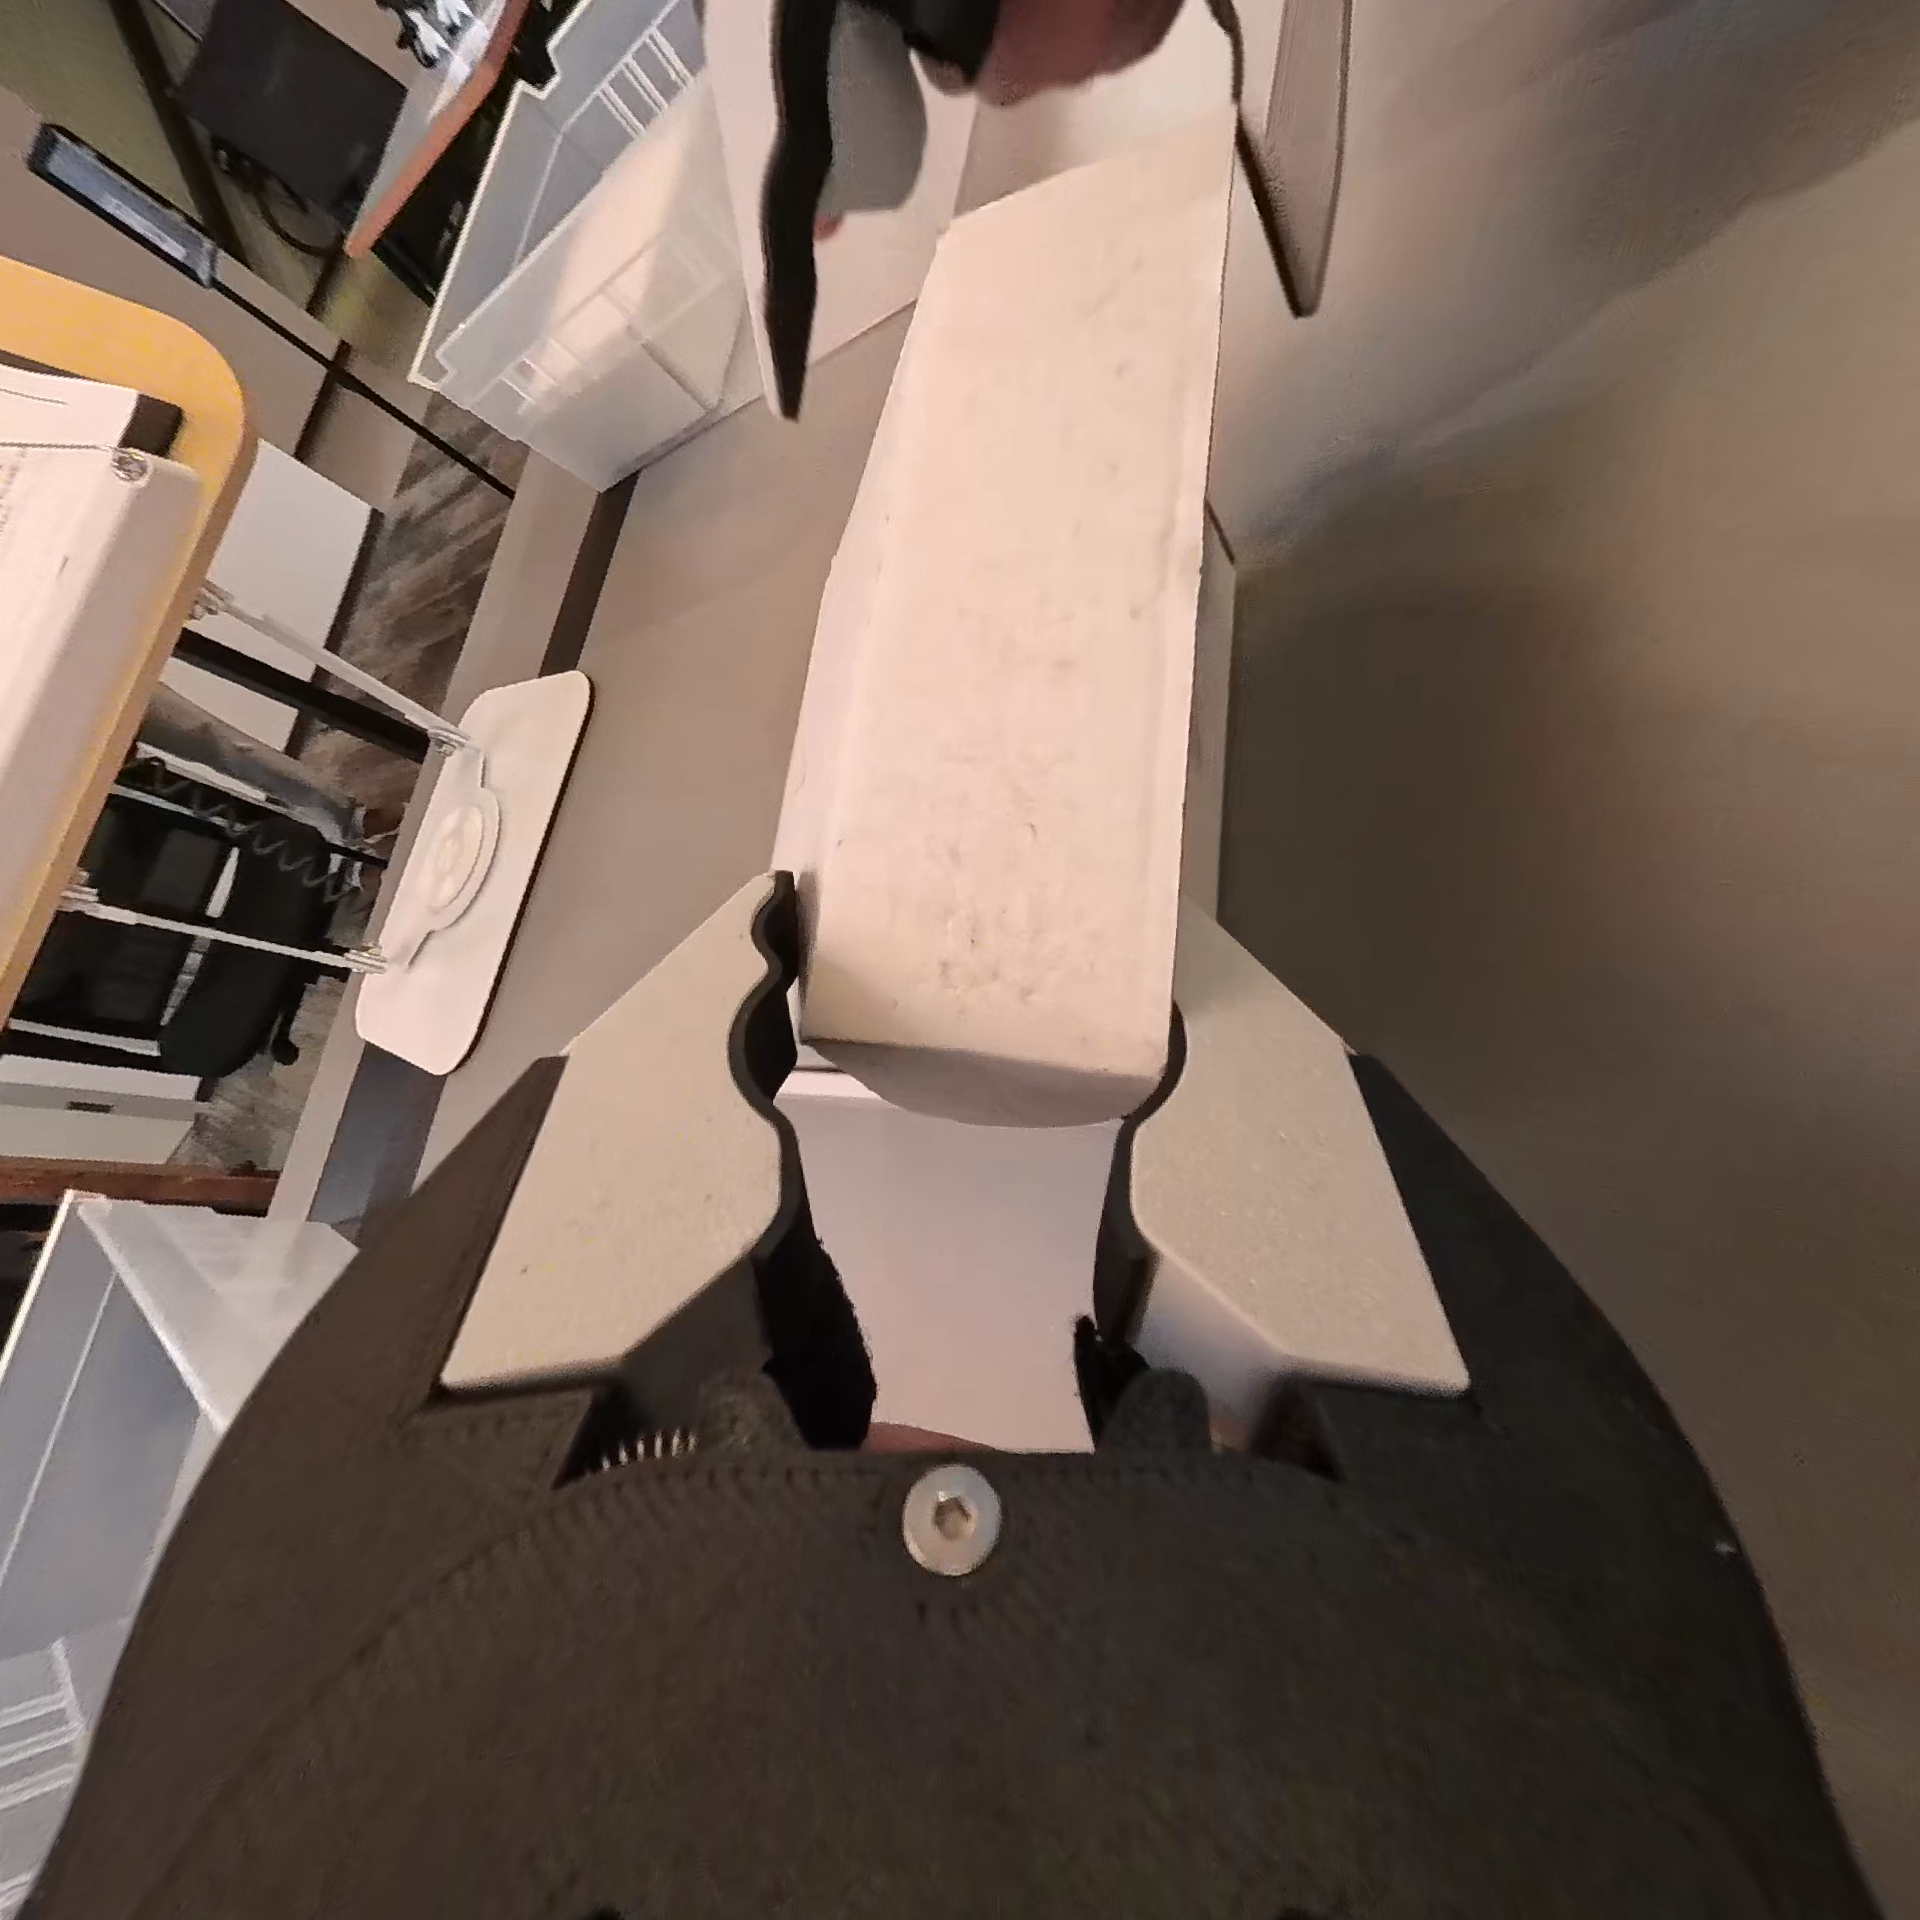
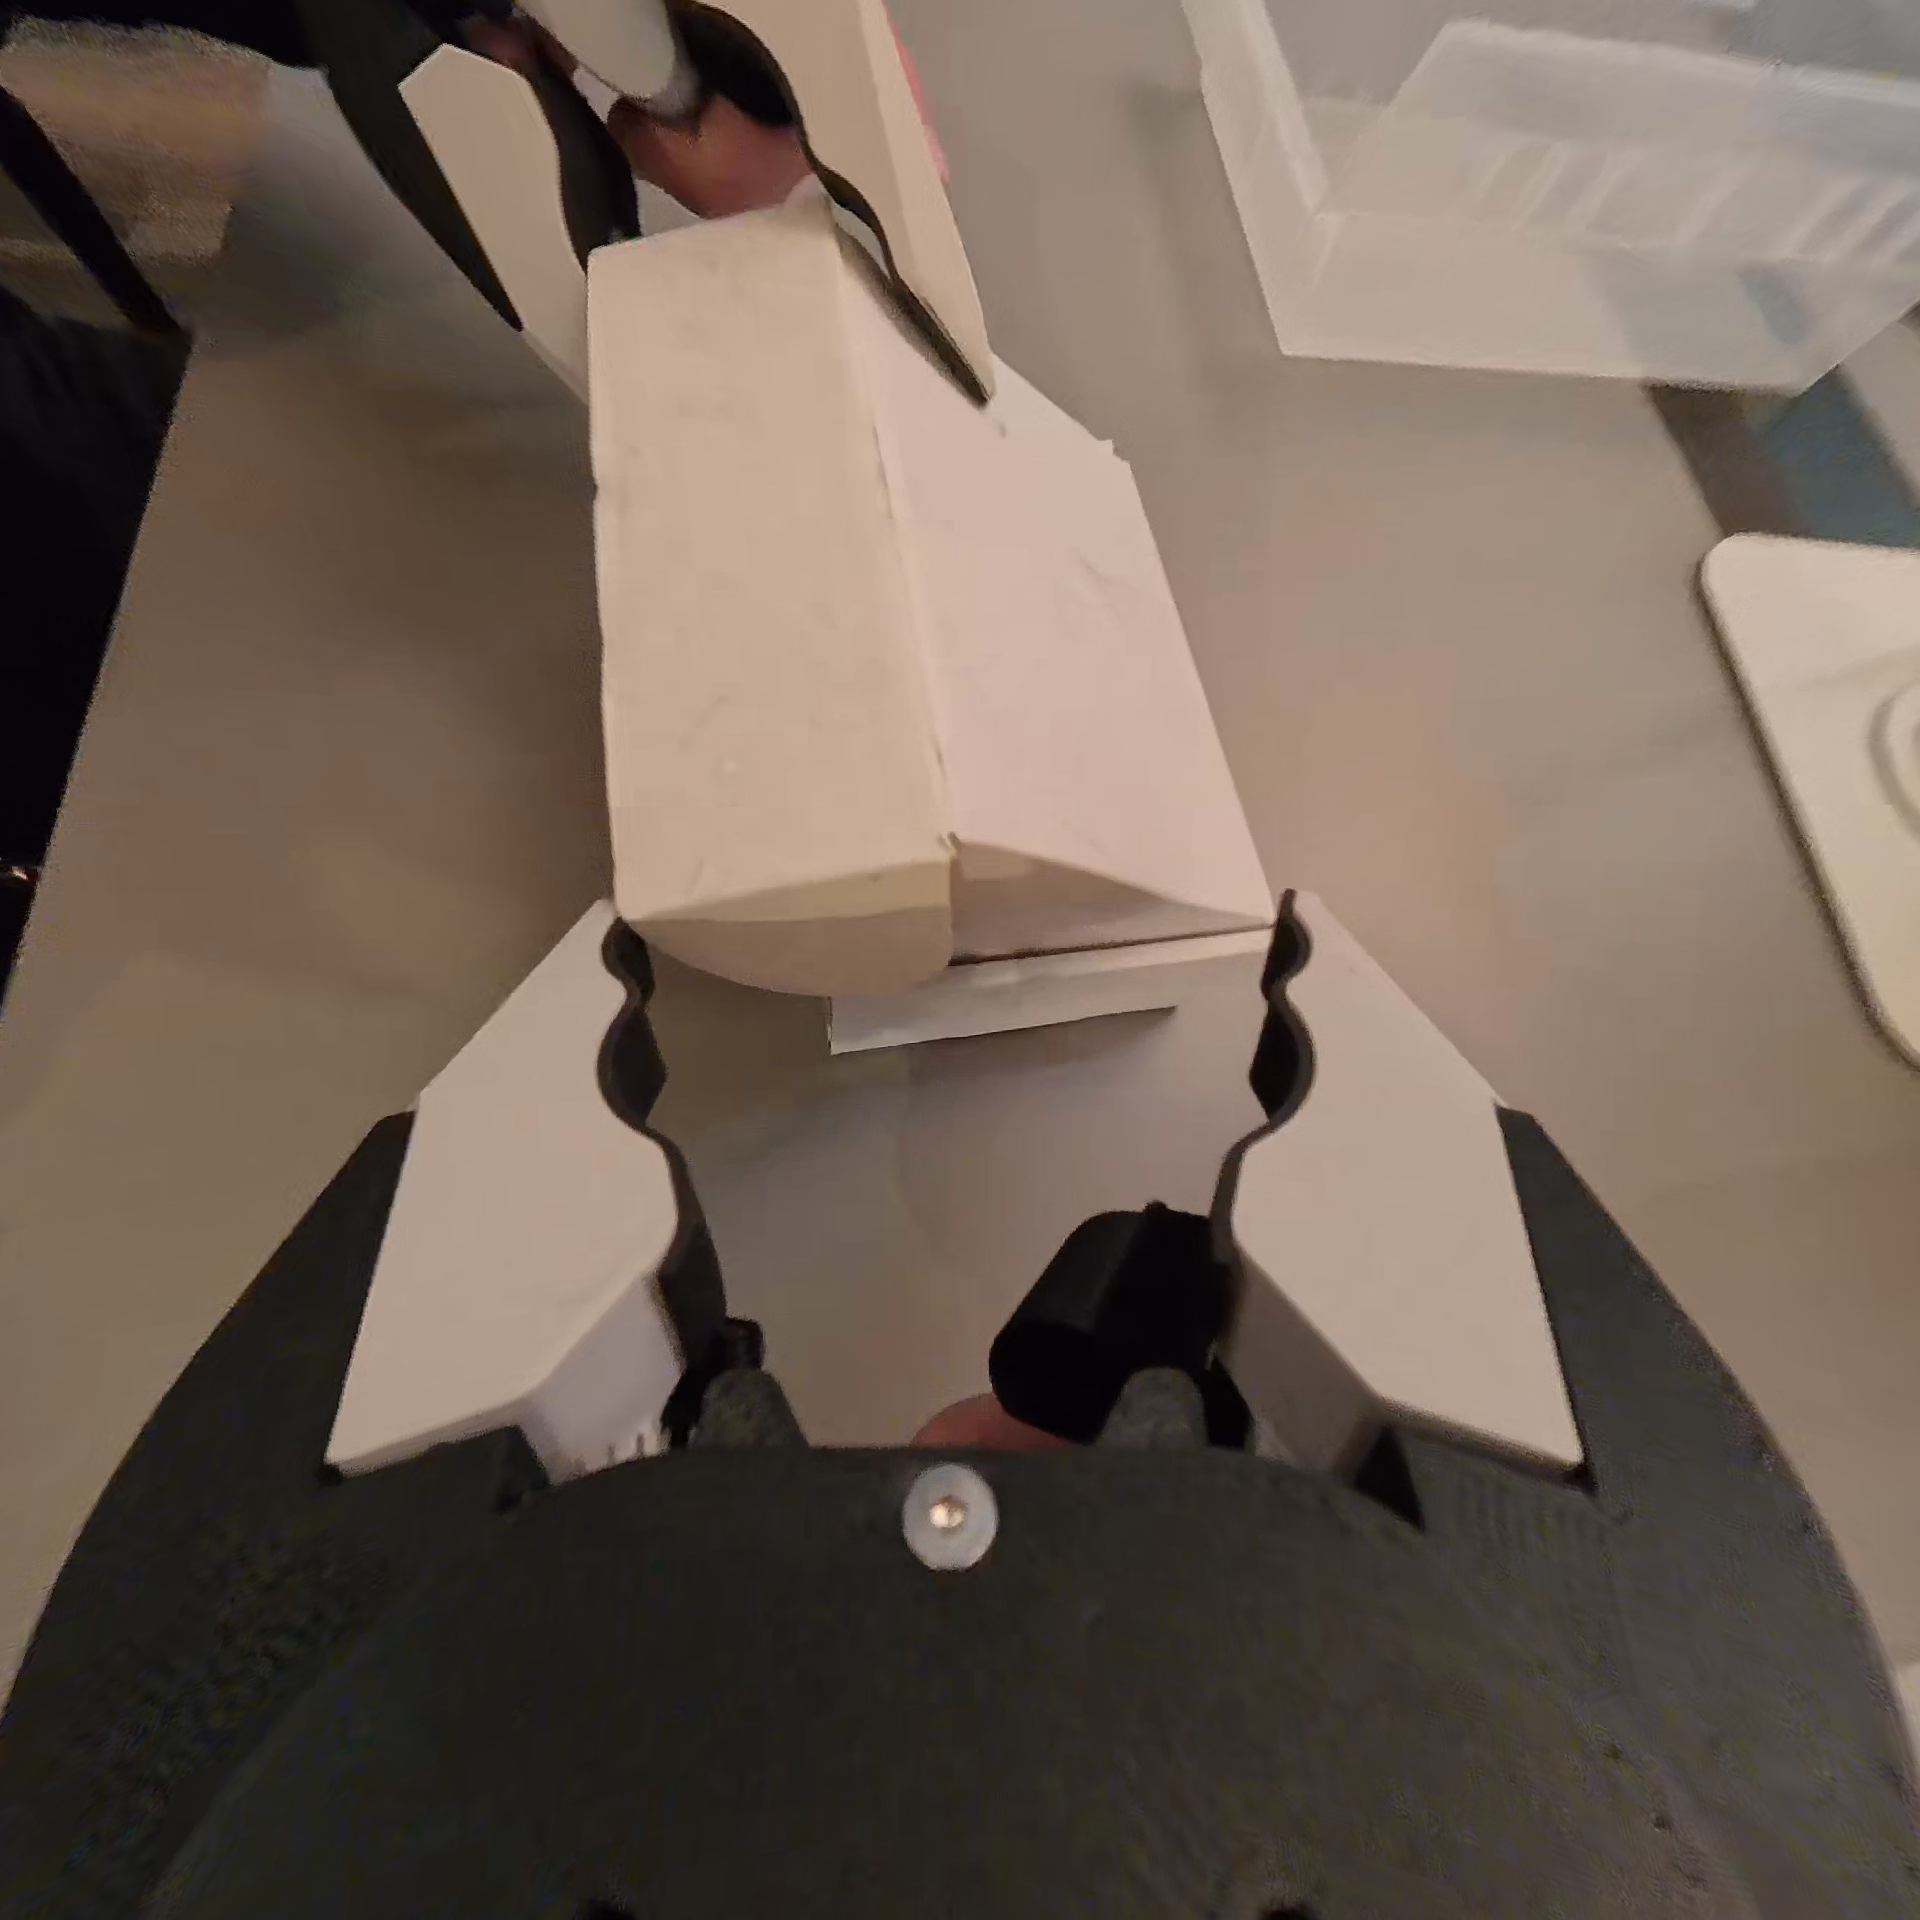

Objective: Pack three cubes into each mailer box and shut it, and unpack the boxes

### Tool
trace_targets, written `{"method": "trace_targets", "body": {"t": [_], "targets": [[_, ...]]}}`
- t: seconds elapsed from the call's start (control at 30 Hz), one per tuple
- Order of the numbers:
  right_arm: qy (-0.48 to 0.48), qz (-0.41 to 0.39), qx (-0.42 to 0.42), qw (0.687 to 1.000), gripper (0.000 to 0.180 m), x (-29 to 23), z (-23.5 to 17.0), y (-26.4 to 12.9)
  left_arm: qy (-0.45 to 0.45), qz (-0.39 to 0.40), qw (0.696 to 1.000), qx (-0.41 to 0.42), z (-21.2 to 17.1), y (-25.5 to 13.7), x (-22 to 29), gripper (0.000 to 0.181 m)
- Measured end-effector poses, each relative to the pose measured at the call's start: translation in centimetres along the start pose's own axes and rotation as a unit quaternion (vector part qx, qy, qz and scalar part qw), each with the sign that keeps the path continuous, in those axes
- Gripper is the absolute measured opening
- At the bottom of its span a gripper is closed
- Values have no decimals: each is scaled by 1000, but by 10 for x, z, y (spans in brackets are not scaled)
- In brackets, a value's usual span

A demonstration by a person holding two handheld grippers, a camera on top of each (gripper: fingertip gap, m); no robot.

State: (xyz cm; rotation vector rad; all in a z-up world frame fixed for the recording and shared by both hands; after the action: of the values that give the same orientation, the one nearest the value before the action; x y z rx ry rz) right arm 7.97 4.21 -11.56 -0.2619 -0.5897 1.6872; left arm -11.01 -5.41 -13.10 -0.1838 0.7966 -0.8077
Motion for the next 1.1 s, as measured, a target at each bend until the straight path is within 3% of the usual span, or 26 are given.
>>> {"method": "trace_targets", "body": {"t": [0.2, 0.3, 0.33, 0.6, 0.7, 0.73, 0.97, 1.1], "targets": [[-87, 17, -19, 996, 76, -34, 3, 14, 4, -29, 999, -20, -5, 4, 13, 69], [-87, 34, -51, 994, 78, -39, -5, 20, -12, -46, 999, -21, -10, 7, 22, 67], [-79, 45, -60, 994, 55, -41, -7, 22, -5, -48, 998, -39, -15, 9, 26, 63], [-53, 49, -43, 996, 54, -38, -10, 24, -4, -14, 1000, -14, -17, 7, 28, 54], [-43, 39, -33, 998, 55, -40, -10, 24, -66, -6, 998, 7, -16, -3, 24, 78], [-34, 36, -27, 998, 55, -40, -9, 24, -90, -13, 996, 11, -18, -6, 24, 76], [57, 26, 28, 998, 82, -44, -4, 5, -180, 22, 982, 49, -17, -31, 33, 60], [153, -17, 27, 988, 62, -47, -7, -6, -247, 26, 967, 55, -19, -40, 35, 72]]}}
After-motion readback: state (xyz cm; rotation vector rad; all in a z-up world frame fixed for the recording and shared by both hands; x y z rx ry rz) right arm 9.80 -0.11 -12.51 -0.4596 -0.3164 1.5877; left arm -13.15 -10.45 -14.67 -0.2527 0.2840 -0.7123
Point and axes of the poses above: each gripper's, where its closed fingertips meet, y out along the fingers, z out of its top, x = y × z across the jaws, the point moved 8 cm from there along -y, back along the fingers, and after that the axes turned 6 degrees about x, right-handed, at the moved point
